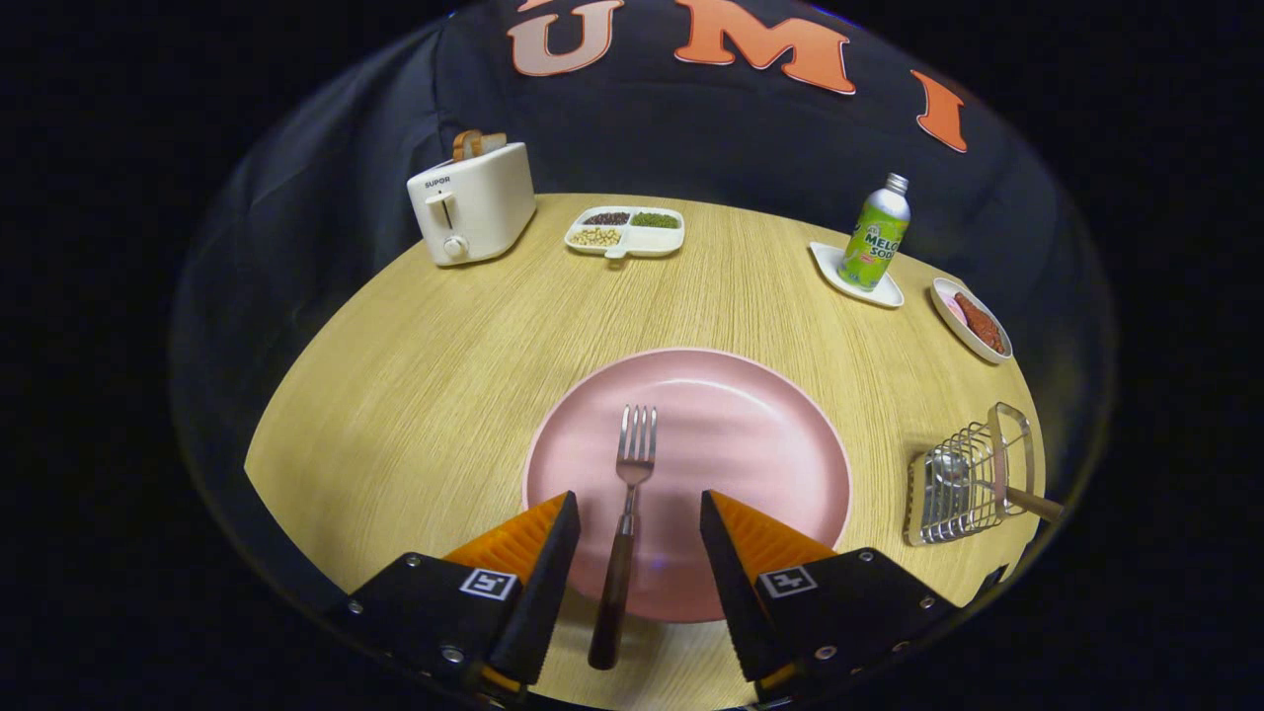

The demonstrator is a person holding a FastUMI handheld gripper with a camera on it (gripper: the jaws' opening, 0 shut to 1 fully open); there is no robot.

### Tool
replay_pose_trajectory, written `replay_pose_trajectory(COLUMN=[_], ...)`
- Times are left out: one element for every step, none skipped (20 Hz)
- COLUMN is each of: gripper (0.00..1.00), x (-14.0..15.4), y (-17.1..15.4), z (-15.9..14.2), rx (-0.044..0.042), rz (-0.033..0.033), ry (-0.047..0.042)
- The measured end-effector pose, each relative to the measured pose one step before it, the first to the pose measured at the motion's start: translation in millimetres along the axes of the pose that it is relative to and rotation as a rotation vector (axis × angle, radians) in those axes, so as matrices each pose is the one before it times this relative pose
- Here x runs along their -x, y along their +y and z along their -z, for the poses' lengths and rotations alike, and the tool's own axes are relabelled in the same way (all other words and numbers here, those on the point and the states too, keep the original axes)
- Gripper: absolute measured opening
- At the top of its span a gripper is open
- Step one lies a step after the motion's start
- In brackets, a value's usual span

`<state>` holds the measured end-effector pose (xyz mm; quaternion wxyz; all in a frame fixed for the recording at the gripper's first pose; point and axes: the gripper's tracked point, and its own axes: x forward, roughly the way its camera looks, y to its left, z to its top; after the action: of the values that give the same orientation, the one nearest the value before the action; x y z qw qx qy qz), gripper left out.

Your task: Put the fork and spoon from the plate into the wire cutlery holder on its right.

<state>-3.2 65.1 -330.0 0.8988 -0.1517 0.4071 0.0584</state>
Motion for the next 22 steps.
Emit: replay_pose_trajectory(gripper=[0.71, 0.61, 0.56, 0.49, 0.42, 0.35, 0.27, 0.09, 0.07, 0.05, 0.04, 0.05, 0.05, 0.04, 0.04, 0.04, 0.05, 0.04, 0.04, 0.04, 0.04, 0.04], x=[-2.73, -2.01, -0.42, -1.19, -1.06, -1.12, 0.02, 0.78, -0.3, 2.22, 2.57, 2.32, 3.43, 4.08, 4.27, 4.78, 5.13, 4.43, 5.27, 5.86, 6.0, 5.41], y=[1.78, 3.04, 1.62, 0.01, -2.5, 0.64, -1.89, -0.03, 1.27, -0.26, -0.1, -0.71, -1.55, -1.41, -0.78, -0.35, -1.11, -1.9, -3.51, -4.18, -2.91, -3.21], z=[4.0, 3.17, 1.65, 1.53, 2.58, 2.1, 1.1, -0.78, 1.92, -0.37, -0.47, -2.22, -3.37, -1.43, -2.27, -1.11, -2.19, -3.13, -1.25, -1.18, -1.86, -3.73], rx=[0.00109, 0.00069, 0.00119, 0.0067, 0.00628, 0.00302, -0.00746, -0.01213, -0.01416, -0.0112, -0.0097, -0.00715, 0.0, 0.00085, 0.00205, -0.00469, -0.00967, -0.00586, -0.00201, -0.00952, -0.01509, -0.01361], rz=[-0.00193, -0.008, -0.00266, 0.00502, 0.01494, 0.00192, 0.00859, -0.00338, -0.00597, -0.00817, -0.00862, -0.00445, -0.00473, -0.00044, -0.00718, -0.01006, -0.00984, -0.00494, -0.0015, -0.00149, -0.00609, -0.00897], ry=[0.01349, 0.01136, 0.00532, 0.0064, 0.00639, 0.0074, 0.00346, 0.00627, 0.00671, 0.00453, 0.00345, -0.00223, -0.00476, -0.00432, -0.00229, 0.0008, -0.0029, -0.00471, 0.00048, 0.00198, 0.00001, -0.0023])
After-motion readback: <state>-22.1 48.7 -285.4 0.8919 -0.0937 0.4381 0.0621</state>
